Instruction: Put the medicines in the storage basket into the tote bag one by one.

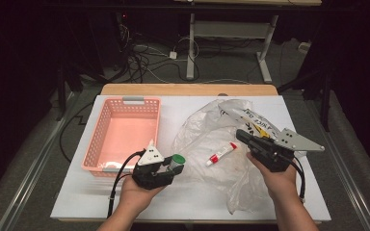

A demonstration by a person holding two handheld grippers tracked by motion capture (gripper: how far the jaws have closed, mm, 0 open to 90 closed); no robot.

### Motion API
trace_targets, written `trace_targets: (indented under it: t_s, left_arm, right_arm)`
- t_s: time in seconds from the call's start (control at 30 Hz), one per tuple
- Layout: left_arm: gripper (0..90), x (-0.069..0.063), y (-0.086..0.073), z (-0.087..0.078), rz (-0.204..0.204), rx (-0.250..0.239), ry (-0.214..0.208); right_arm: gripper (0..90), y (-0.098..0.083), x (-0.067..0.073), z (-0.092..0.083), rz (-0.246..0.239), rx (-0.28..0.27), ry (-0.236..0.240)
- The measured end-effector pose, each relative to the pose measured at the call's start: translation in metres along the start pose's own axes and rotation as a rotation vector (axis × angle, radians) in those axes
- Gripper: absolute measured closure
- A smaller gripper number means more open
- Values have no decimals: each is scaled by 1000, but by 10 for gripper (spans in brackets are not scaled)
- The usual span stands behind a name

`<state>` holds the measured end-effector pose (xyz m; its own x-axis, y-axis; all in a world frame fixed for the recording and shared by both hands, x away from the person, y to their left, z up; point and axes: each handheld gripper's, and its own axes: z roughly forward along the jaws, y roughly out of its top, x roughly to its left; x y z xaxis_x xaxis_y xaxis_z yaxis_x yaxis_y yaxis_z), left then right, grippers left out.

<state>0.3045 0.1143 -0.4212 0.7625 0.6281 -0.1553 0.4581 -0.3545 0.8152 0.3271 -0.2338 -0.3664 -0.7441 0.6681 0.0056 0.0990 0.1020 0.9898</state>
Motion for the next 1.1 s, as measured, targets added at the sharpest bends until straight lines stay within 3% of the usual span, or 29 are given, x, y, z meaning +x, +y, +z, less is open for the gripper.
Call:
trace_targets:
  t_s: [0.33,0.6,1.1]
  left_arm:
    - [538,-7,5,8,35,23,-1]
    - [537,-19,16,20,52,12,-33]
    - [537,-37,30,62,79,24,-91]
  right_arm:
    - [900,2,3,-1,3,-1,12]
    - [900,2,2,-1,0,0,12]
    - [900,0,1,-1,6,2,12]
